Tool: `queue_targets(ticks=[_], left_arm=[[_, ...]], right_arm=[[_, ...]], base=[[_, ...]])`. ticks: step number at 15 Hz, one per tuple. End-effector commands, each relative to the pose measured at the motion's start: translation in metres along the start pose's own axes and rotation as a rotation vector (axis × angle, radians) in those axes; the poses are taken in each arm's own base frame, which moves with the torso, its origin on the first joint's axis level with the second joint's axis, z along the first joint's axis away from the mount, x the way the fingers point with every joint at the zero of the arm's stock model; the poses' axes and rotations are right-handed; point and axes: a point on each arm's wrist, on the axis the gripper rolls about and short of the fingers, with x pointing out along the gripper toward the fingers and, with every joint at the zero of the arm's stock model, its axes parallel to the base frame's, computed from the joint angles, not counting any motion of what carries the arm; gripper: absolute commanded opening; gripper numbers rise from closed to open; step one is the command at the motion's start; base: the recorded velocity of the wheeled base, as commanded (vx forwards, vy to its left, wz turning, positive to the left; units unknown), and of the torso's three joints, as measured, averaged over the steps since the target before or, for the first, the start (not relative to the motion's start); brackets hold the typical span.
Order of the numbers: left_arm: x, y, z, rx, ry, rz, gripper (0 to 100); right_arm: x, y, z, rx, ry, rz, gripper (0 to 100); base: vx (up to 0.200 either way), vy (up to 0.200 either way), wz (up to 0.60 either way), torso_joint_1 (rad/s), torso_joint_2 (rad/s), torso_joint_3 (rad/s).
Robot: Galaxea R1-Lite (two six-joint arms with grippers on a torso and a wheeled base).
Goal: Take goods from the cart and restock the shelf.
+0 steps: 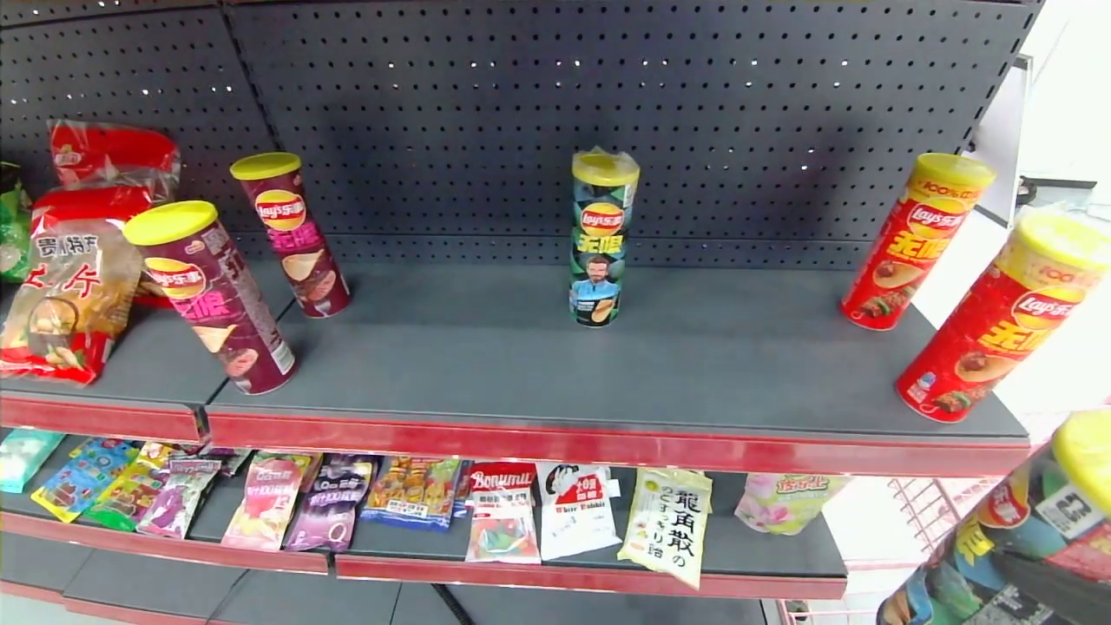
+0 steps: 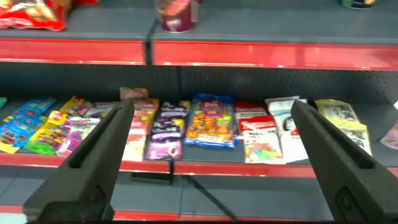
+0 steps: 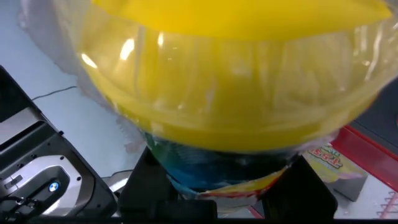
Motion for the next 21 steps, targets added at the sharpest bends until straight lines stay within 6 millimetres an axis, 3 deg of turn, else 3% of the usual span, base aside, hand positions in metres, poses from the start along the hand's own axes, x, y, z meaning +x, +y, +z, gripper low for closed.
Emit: queue_targets(ticks=[1, 4, 10, 21], left_arm=[[0.0, 0.0, 0.0, 0.0, 0.0, 0.0, 100], [0.0, 0.0, 0.0, 0.0, 0.0, 0.002, 100], [0.0, 0.0, 0.0, 0.0, 0.0, 0.002, 100], [0.0, 0.0, 0.0, -0.003, 0.0, 0.002, 100]], right_arm=[[-0.0012, 0.0007, -0.0003, -0.005, -0.005, -0.001, 0], [-0.0033, 0.0018, -0.0006, -0.01, -0.013, -0.004, 0], [-0.0047, 0.0024, -0.0001, -0.014, -0.021, -0.005, 0], [-0.0045, 0.0023, -0.0001, -0.012, -0.02, -0.005, 0]], base=[[0.0, 0.0, 0.0, 0.0, 0.0, 0.0], [0.0, 0.0, 0.0, 0.0, 0.0, 0.0], [0.2, 0.0, 0.0, -0.003, 0.0, 0.003], [0.018, 0.0, 0.0, 0.0, 0.0, 0.0]])
